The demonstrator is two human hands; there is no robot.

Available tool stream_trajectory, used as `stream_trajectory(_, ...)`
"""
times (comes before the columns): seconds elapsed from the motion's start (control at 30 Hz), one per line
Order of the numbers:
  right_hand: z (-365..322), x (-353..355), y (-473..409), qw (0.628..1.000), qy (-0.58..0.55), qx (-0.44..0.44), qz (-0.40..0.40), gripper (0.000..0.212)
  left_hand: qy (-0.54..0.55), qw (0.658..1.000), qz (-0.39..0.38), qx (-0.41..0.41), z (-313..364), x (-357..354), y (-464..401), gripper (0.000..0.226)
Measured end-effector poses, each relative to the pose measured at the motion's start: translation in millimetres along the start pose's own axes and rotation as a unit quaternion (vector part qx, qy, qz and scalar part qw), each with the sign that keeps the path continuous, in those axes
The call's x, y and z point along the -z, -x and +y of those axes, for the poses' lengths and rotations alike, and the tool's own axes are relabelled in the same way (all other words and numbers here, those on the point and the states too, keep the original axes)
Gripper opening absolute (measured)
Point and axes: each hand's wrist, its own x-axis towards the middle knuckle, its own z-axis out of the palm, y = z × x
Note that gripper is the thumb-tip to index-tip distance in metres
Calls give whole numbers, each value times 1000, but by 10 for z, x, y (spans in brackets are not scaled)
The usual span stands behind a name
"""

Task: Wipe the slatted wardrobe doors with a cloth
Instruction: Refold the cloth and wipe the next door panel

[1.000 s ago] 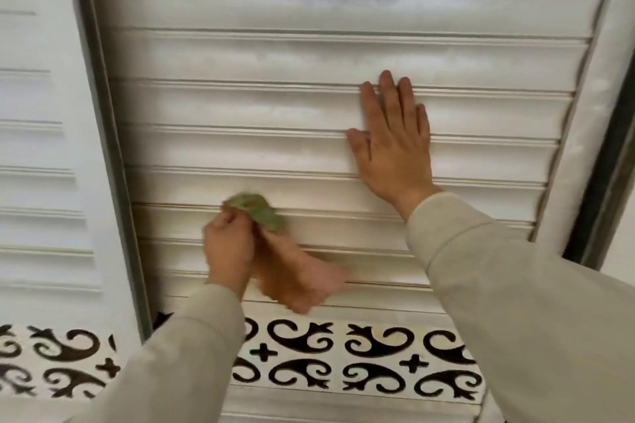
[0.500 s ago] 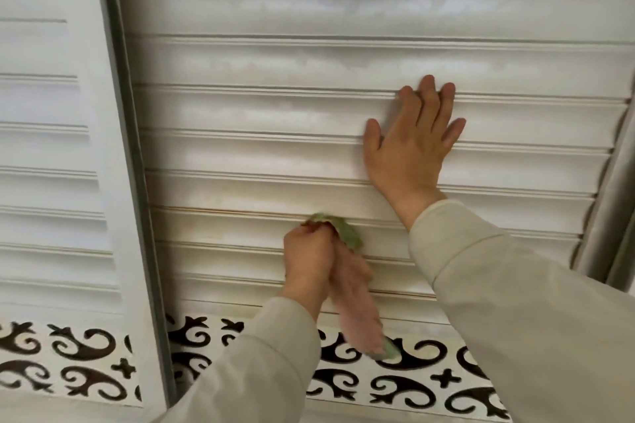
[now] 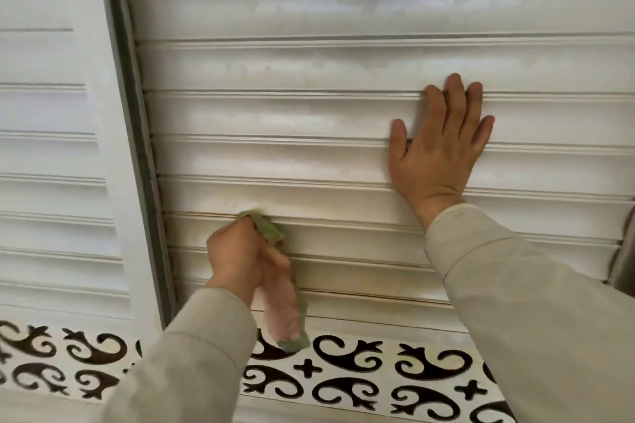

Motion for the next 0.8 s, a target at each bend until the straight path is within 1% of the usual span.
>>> stream_trajectory(0.07, 36, 17, -12, 1000, -1, -2, -5, 56, 6, 999, 44, -3, 116, 192, -222, 28)
stream_trajectory(0.13, 79, 54, -10, 1000, 5, -8, -10, 57, 25, 998, 59, 19, 175, 316, -358, 27)
stream_trajectory(0.17, 63, 78, -19, 1000, 11, -21, -10, 57, 31, 997, 57, 39, 198, 347, -388, 26)
stream_trajectory(0.23, -26, 136, -41, 997, 8, -76, -17, 57, 40, 995, 37, 81, 158, 296, -311, 23)
stream_trajectory(0.27, -137, 162, -55, 995, -7, -100, -18, 57, 46, 995, 19, 87, 134, 233, -226, 25)
stream_trajectory(0.3, -258, 184, -65, 994, -30, -101, -21, 58, 47, 995, -1, 83, 87, 132, -108, 28)
stream_trajectory(0.33, -411, 190, -62, 996, -55, -68, -28, 61, 44, 996, -21, 73, 36, 44, -2, 29)
stream_trajectory(0.4, -677, 151, -21, 992, -94, 42, -69, 65, 48, 995, -67, 56, -72, -148, 204, 28)
stream_trajectory(0.43, -780, 116, 10, 987, -96, 79, -102, 67, 44, 994, -87, 52, -128, -227, 274, 27)
stream_trajectory(0.47, -839, 67, 43, 983, -83, 95, -131, 68, 26, 994, -98, 47, -171, -272, 295, 24)
stream_trajectory(0.53, -823, -19, 87, 983, -38, 95, -151, 69, -32, 994, -89, 46, -191, -255, 258, 21)
stream_trajectory(0.63, -694, -62, 101, 984, -12, 105, -141, 67, -43, 996, -67, 32, -72, -70, 99, 30)
stream_trajectory(0.73, -692, -73, 92, 984, -8, 106, -146, 67, 7, 1000, -19, -10, 60, 121, -94, 27)
stream_trajectory(0.77, -708, -66, 92, 984, -10, 103, -148, 67, 48, 999, 2, -15, 92, 178, -176, 25)
stream_trajectory(0.8, -721, -58, 98, 983, -13, 101, -151, 67, 92, 995, 27, -2, 131, 245, -245, 25)
